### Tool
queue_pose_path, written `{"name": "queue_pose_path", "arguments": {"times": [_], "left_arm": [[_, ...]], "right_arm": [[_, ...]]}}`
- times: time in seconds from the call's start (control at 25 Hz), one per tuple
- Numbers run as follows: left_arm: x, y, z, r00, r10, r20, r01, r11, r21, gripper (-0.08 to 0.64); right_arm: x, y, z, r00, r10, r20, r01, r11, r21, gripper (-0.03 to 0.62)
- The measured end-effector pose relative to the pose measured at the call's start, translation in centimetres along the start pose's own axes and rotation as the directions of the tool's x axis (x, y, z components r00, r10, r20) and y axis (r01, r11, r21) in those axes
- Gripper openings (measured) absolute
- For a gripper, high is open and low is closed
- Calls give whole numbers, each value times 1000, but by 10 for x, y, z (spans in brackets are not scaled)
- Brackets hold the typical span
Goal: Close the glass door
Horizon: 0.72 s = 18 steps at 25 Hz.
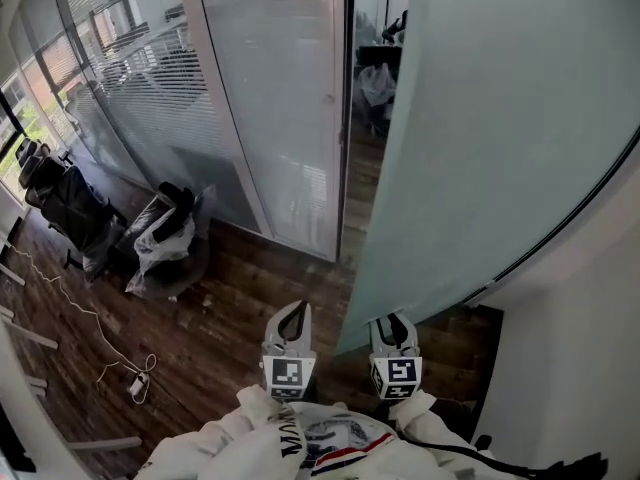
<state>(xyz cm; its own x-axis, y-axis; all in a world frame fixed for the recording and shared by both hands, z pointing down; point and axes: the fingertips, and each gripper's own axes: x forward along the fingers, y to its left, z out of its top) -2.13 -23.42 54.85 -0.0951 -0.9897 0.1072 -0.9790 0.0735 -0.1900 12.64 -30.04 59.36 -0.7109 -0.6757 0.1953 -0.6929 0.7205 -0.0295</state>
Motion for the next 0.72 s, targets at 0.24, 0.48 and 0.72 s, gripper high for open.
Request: {"name": "queue_pose_path", "arguments": {"times": [0.24,0.48,0.72], "left_arm": [[45,34,-1,999,-33,12,33,999,-13,3],[85,70,-12,997,-79,4,79,997,-26,3],[129,104,-10,990,-140,19,140,990,-13,3]], "right_arm": [[44,-1,9,999,-46,-7,46,999,7,124],[93,-6,12,995,-98,-24,98,995,21,124],[146,-21,21,986,-167,-20,168,985,39,123]]}}
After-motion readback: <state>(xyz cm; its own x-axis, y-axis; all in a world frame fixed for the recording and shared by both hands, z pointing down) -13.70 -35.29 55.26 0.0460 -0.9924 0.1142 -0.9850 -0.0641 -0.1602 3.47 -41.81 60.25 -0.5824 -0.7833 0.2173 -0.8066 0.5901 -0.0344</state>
